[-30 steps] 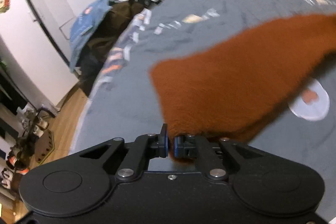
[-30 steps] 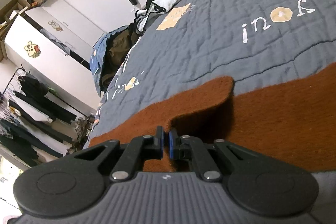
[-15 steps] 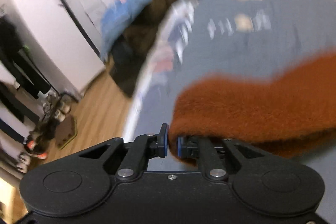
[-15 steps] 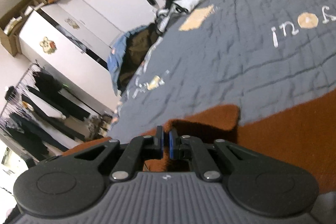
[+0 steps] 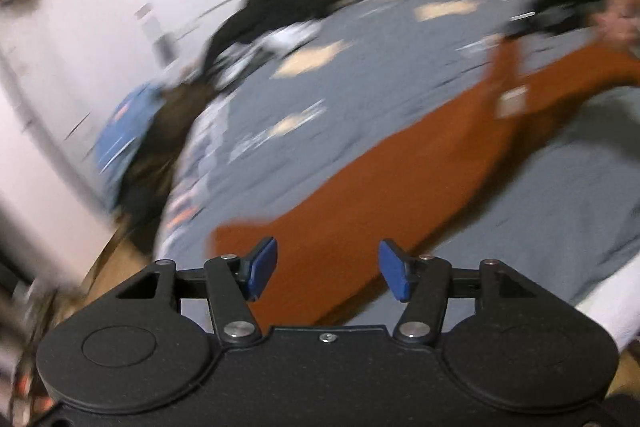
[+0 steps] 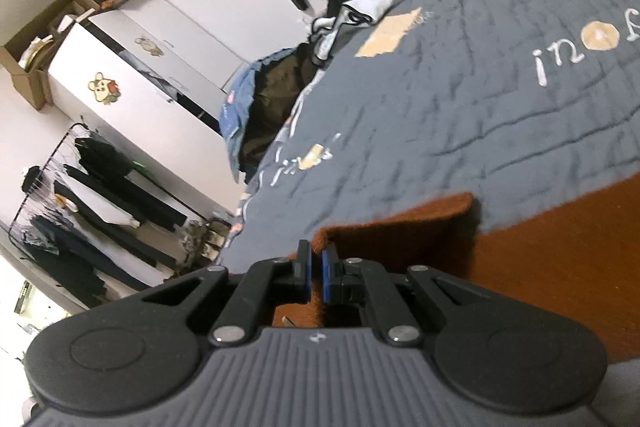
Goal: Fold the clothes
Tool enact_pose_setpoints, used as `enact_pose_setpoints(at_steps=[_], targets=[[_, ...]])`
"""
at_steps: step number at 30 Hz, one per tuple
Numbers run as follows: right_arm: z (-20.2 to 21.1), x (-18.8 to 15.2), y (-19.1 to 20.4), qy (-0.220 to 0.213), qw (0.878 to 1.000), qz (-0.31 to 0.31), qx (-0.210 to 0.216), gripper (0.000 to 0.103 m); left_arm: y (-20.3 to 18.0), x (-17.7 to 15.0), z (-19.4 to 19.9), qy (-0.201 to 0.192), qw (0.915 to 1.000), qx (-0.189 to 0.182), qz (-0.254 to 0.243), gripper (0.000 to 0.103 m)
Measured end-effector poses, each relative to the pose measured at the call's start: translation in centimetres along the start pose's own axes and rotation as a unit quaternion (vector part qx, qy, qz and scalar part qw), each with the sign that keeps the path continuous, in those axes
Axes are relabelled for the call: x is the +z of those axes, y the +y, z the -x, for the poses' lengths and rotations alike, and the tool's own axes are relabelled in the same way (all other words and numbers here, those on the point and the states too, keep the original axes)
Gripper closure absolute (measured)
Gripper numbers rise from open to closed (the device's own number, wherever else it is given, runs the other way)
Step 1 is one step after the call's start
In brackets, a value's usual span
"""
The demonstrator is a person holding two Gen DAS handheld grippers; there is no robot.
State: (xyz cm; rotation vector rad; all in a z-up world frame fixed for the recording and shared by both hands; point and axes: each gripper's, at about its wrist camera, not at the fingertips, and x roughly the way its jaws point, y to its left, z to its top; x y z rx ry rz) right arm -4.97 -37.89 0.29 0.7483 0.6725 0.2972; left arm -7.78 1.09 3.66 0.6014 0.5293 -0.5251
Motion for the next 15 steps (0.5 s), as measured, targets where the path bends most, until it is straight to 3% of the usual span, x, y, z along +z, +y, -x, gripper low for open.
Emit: enact_pose_setpoints(at_steps=[2,4,7,12,15], targets=[[0.1,0.1,0.4,-0.003,1.000,0.000,0.003,0.098,-4.0,1.5,-1.1,-0.018,0.9986,-0.035,-0.035,0.055],[0.3,0.2,0.7,-0.006,1.000,0.000,0.006,0.098,-8.3,2.8,-2.8,-0.030,0.9947,-0.070,-0.069,0.073],[0.3,0.3,0.7,-0.008,1.000,-0.004,0.004,0.098,-13.8,3.0,-5.9,-0.033,0.9894,-0.078,-0.118,0.081],[0.2,0.8,0.4,-0.013,1.000,-0.016,0.006,0.098,-18.2,1.4,-11.7,-0.026,0.9747,-0.014,-0.222,0.080],[0.1,0.9,0.5,-0.013,1.000,-0.014,0.010,0.098,-19.1,-0.2,-13.8,-0.025,0.9560,0.036,-0.290,0.079]])
